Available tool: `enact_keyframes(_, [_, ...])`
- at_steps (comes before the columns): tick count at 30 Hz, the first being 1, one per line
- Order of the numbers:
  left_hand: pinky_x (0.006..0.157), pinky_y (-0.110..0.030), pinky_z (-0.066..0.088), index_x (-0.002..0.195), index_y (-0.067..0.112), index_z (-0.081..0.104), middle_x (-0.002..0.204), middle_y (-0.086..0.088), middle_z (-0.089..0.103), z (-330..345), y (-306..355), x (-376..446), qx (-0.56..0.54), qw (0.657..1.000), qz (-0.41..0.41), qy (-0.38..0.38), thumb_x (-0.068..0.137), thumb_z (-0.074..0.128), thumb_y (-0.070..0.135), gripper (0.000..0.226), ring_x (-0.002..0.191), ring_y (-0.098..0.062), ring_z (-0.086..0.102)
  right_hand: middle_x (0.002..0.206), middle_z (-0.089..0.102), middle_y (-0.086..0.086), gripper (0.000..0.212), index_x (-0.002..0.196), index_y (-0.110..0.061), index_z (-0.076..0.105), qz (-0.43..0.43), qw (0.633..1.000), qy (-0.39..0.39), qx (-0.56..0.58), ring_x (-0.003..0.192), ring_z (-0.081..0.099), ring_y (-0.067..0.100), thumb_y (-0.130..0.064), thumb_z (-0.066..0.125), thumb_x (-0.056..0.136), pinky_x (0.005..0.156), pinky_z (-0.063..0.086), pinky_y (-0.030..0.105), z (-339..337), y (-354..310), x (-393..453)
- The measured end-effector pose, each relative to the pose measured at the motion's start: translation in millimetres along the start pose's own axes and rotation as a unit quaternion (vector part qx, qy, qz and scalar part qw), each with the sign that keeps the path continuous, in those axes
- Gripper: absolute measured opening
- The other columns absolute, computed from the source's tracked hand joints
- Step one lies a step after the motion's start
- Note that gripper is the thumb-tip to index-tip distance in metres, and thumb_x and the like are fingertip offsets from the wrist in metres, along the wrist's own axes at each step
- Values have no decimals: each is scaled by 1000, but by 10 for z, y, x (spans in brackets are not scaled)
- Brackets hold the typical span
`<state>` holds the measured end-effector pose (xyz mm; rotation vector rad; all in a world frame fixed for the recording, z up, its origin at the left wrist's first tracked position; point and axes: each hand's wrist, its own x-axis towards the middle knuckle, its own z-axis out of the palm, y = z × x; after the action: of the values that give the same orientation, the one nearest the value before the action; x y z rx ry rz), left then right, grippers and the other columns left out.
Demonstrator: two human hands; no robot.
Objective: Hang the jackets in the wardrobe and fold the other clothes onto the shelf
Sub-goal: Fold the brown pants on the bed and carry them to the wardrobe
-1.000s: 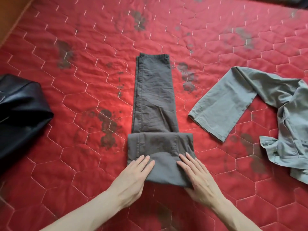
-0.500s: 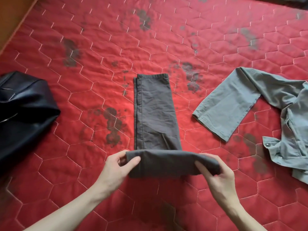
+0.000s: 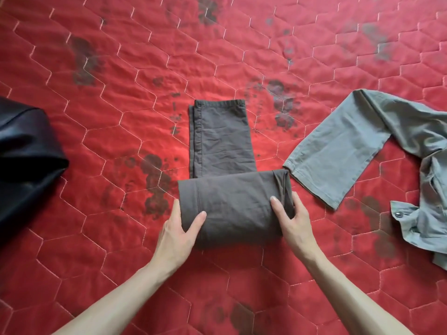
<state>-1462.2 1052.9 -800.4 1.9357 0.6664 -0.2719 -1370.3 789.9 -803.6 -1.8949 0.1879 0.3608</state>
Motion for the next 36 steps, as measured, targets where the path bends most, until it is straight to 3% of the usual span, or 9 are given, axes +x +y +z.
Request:
enact_keyframes(3, [92, -47, 52, 160, 13, 31, 98, -13, 74, 84, -10, 164, 48, 999, -7, 24, 95, 58, 65, 88, 90, -30, 68, 85, 66, -12, 10, 103, -23, 58, -5, 999, 12, -52, 79, 60, 7, -32, 62, 104, 80, 49, 34, 71, 93, 51])
enact_keyframes(10, [78, -53, 53, 136, 15, 43, 78, -11, 70, 186, -168, 302, 53, 997, -60, 22, 98, 55, 60, 60, 69, -28, 63, 58, 55, 10, 24, 95, -16, 46, -11, 971, 100, -219, 60, 55, 46, -37, 47, 108, 57, 32, 42, 353, 328, 166])
enact_keyframes(13, [75, -51, 52, 115, 21, 42, 80, -9, 70, 290, -81, 216, 67, 994, -58, 67, 100, 59, 47, 35, 77, -36, 65, 75, 67, 23, 28, 101, -11, 52, 15, 935, 131, -328, 74, 65, 50, -38, 48, 107, 59, 38, 44, 399, 307, 149])
enact_keyframes(15, [84, -47, 51, 131, 20, 40, 109, -12, 71, 348, -60, 156, 120, 985, -47, 117, 100, 62, 42, 44, 102, -41, 66, 95, 69, 20, 26, 118, -11, 57, -24, 916, 154, -370, 89, 67, 44, -33, 54, 106, 66, 47, 45, 415, 303, 108])
enact_keyframes(19, [115, -48, 35, 150, 5, 44, 146, -20, 43, 374, -202, 115, 267, 919, 196, 212, 98, 64, 29, 61, 136, -38, 44, 154, 44, 14, 59, 155, -8, 42, -156, 894, 145, -395, 141, 46, 33, -28, 59, 101, 112, 41, 46, 288, 355, 65])
enact_keyframes(22, [120, -52, 33, 151, 14, 54, 158, -15, 41, 350, -307, 99, 379, 853, 343, 104, 101, 55, 31, 53, 148, -34, 38, 170, 26, 11, 69, 160, -7, 35, -254, 885, 22, -390, 158, 23, 30, -35, 57, 101, 126, 25, 49, 165, 377, -43])
enact_keyframes(25, [123, -54, 28, 161, 15, 38, 171, -13, 25, 327, -359, 76, 411, 844, 343, -27, 104, 46, 40, 63, 159, -30, 20, 175, 9, 8, 88, 164, -10, 23, -244, 886, -112, -379, 162, 7, 28, -55, 59, 98, 128, 18, 54, 122, 464, -186])
enact_keyframes(31, [126, -55, 13, 167, 16, 16, 175, -14, 1, 288, -352, 119, 450, 833, 298, -120, 88, 51, 78, 106, 161, -34, 0, 175, -5, 10, 121, 166, -11, 11, -224, 866, -151, -421, 162, -3, 29, -82, 61, 82, 128, 10, 51, 130, 541, -137])
enact_keyframes(36, [123, -65, 20, 166, 7, 16, 170, -30, -3, 224, -224, 57, 547, 766, 289, -171, 70, 65, 71, 125, 158, -48, -5, 174, -4, 15, 120, 166, -23, 19, -270, 843, -192, -425, 161, -4, 36, -83, 69, 75, 128, 16, 58, -5, 556, -124])
